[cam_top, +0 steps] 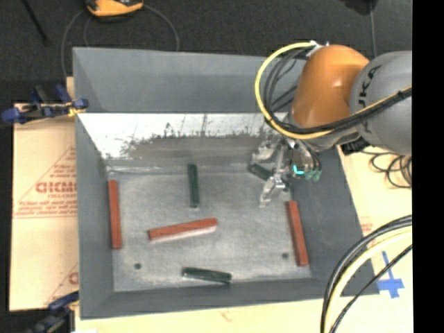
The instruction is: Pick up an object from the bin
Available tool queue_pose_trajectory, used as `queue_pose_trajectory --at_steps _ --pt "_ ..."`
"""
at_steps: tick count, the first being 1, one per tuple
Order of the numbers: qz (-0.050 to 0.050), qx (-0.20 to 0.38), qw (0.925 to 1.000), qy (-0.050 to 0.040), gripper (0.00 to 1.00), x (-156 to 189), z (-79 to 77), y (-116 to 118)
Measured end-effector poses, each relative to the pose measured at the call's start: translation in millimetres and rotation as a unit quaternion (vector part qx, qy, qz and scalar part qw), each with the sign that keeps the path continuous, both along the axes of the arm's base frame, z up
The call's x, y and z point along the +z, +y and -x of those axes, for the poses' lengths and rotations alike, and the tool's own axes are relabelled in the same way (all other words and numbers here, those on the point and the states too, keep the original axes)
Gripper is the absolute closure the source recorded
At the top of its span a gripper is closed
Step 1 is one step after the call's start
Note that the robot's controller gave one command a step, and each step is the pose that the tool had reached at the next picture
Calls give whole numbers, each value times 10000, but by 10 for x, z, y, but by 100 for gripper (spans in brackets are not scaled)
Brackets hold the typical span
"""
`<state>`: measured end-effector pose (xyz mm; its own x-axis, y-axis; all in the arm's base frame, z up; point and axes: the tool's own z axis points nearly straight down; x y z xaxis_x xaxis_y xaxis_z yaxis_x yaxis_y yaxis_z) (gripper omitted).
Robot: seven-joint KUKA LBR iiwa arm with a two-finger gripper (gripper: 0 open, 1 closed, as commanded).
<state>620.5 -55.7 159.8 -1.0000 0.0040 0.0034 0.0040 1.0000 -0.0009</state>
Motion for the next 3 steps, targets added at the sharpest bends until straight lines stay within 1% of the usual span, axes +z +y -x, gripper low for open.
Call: queue_pose_trajectory --at_steps 1,2,3 --pt "4 4 10000 -39 0 52 -16 0" --pt "12 424 9991 -47 0 -82 39 292" --pt "-9 321 9995 -69 0 -576 76 664"
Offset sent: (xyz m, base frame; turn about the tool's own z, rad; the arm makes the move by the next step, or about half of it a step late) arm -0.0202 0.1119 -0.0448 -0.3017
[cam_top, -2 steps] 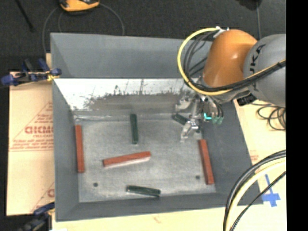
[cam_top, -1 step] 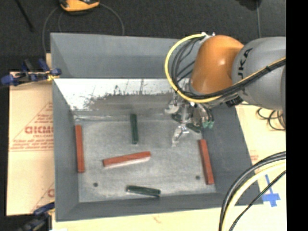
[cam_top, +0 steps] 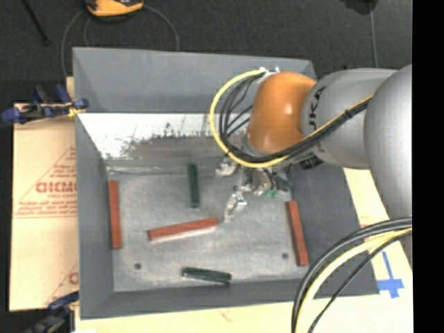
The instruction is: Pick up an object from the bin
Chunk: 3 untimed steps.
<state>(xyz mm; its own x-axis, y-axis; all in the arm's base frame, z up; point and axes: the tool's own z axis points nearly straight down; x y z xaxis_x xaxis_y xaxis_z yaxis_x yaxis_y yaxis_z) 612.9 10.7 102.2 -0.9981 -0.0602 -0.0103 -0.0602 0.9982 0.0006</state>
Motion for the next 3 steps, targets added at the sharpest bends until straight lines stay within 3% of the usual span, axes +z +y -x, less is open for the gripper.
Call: queue_pose_trajectory --at_steps 1,2,3 --pt "13 -725 9973 62 0 -251 -76 209" --pt "25 -724 9974 60 0 -253 -108 236" --pt "17 -261 9997 -15 0 -232 172 365"
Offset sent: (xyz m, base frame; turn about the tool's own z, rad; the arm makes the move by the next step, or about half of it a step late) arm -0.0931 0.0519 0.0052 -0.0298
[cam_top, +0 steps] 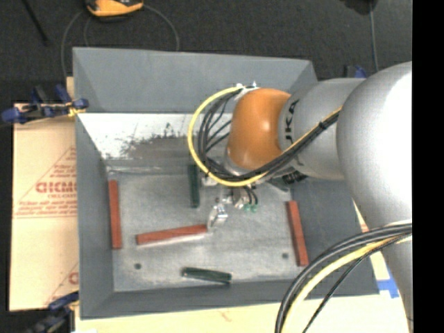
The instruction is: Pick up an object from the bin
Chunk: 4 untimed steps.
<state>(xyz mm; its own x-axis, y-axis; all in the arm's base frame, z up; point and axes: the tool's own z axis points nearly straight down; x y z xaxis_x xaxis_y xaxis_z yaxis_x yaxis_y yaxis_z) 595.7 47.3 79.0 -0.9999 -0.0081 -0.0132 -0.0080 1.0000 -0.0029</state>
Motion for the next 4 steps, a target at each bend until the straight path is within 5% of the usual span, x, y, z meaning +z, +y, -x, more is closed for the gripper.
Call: queue_pose_trajectory --at_steps 1,2,4 --pt "-2 390 9992 78 0 356 198 217" --pt "-13 850 9964 58 100 124 465 701" --pt "-12 852 9963 62 100 137 470 699"
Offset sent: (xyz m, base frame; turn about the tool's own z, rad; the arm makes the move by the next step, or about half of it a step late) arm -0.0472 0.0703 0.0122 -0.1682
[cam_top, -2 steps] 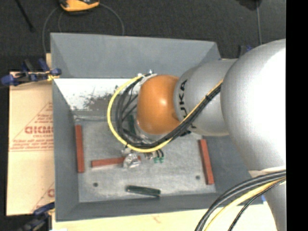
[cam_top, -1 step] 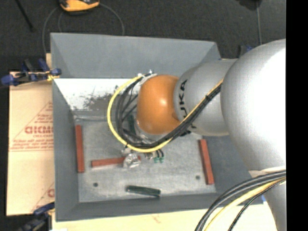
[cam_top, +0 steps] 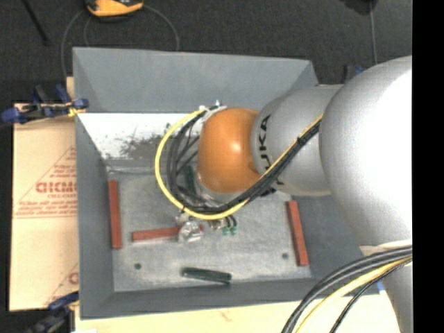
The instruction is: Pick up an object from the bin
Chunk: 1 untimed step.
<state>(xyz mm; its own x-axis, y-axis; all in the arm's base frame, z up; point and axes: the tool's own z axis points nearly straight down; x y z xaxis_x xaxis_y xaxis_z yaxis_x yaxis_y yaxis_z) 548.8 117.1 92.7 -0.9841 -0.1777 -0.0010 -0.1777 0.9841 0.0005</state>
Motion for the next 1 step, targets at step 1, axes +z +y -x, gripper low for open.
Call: queue_pose_trajectory --at_steps 1 --pt "2 253 9997 -34 100 510 1 -65"
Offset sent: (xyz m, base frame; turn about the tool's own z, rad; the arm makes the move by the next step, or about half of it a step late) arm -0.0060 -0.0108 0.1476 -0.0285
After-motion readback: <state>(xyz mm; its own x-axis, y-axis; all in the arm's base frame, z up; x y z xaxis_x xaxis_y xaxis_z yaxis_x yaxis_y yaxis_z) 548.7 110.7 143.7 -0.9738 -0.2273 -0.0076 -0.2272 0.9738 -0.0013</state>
